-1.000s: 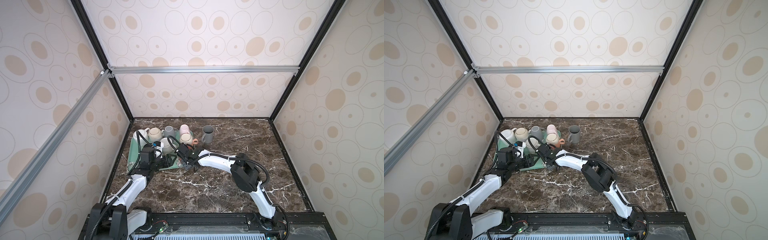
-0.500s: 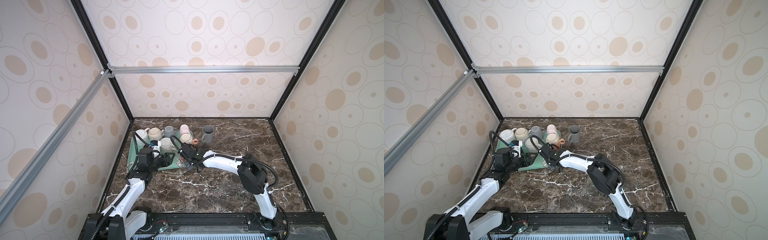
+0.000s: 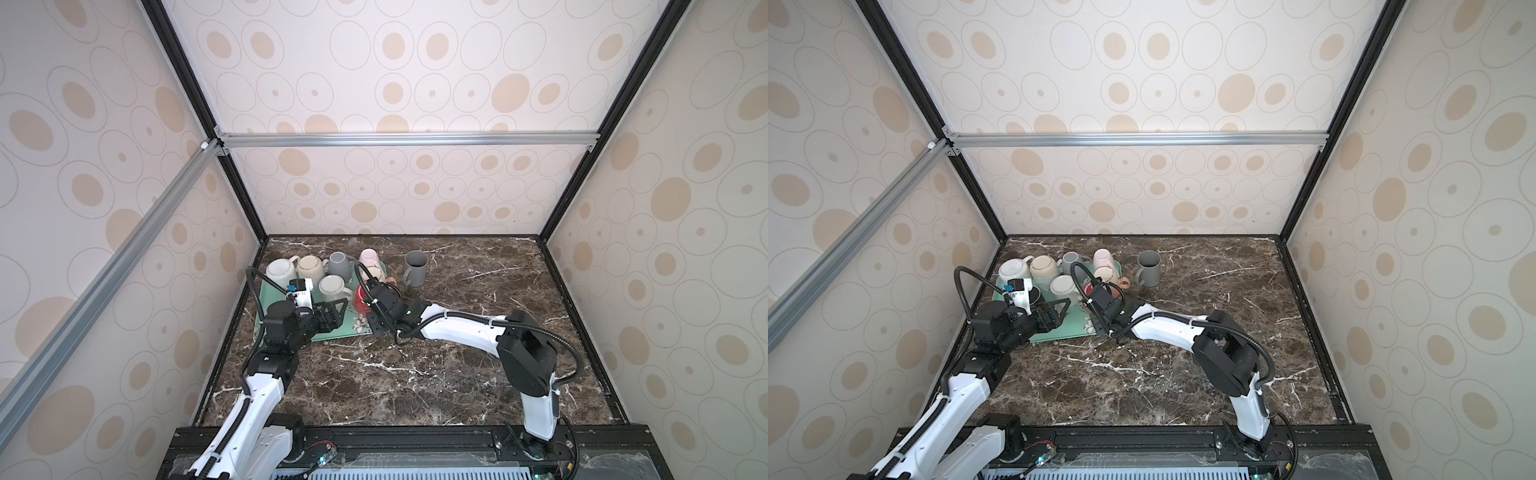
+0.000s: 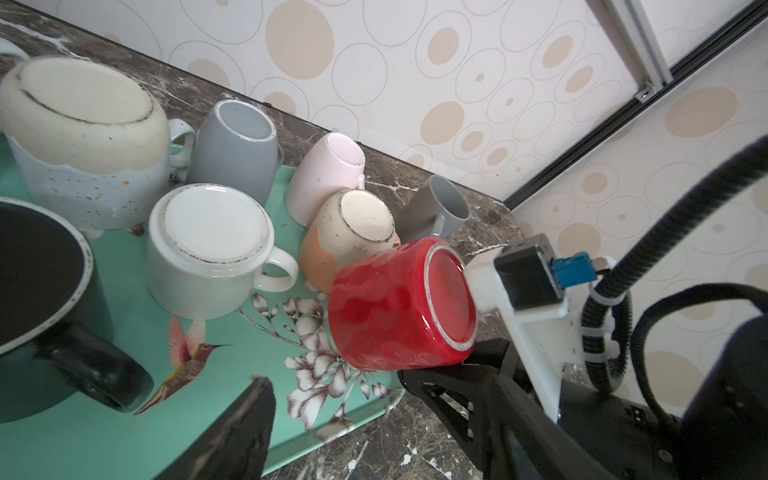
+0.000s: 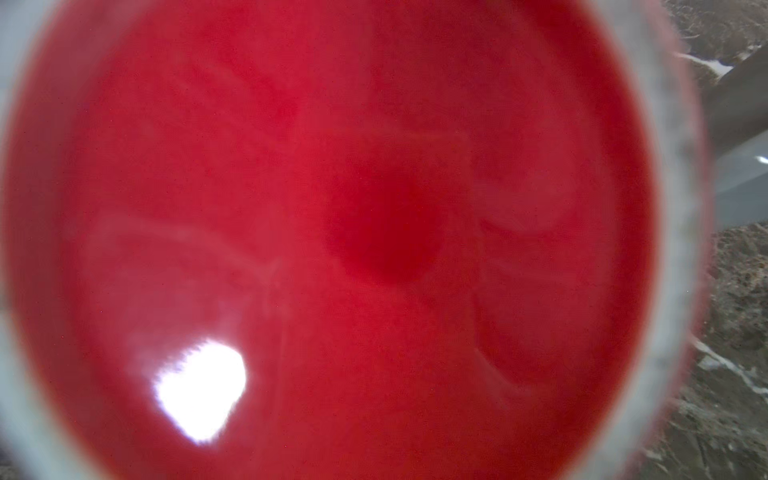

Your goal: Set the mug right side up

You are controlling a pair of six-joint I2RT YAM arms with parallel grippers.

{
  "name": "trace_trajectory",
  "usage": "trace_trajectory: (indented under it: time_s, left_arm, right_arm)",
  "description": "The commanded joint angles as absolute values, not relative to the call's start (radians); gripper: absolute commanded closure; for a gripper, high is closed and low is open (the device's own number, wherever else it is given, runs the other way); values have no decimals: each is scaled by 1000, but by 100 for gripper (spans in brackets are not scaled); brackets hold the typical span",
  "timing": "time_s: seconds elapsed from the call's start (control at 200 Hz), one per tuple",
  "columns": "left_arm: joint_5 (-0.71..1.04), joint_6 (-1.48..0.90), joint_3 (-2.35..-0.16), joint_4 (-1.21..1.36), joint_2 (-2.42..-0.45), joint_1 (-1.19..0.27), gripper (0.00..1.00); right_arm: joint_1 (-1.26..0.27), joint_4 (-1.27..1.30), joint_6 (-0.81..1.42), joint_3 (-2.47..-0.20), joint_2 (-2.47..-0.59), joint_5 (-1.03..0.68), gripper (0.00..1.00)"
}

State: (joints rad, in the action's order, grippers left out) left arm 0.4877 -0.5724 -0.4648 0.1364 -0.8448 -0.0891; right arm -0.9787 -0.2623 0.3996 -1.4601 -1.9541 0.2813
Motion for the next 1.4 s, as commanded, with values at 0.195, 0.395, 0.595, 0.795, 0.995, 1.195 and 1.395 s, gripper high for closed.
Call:
trace_trajectory:
  time_s: [0.195, 0.395, 0.595, 0.795, 0.995, 1.195, 1.395]
  left_arm:
    - [667, -851, -369, 583, -917, -54, 17]
    - [726, -997, -331, 869, -1007, -39, 19]
    - [785, -1144, -319, 1119, -1110, -28, 23]
    - [823, -1270, -316, 1330, -1230, -26, 27]
    - [927, -1353, -350, 1477, -1336, -26, 31]
    - [1062, -1237, -454, 1350, -1348, -27, 32]
    - [1120, -1434, -502, 1667, -1395, -26, 43]
  right_arm:
    - [-944, -111, 494, -1449, -1788, 139, 100]
    - [-880, -107, 570, -1455, -1754, -61, 100]
    - [-836, -71, 645, -1444, -1734, -201, 100]
    - [-813, -5, 695, -1422, -1714, -293, 100]
    - [-810, 11, 706, -1430, -1717, -367, 100]
    - [-810, 15, 705, -1449, -1730, -455, 100]
    - [-793, 12, 709, -1435, -1731, -515, 100]
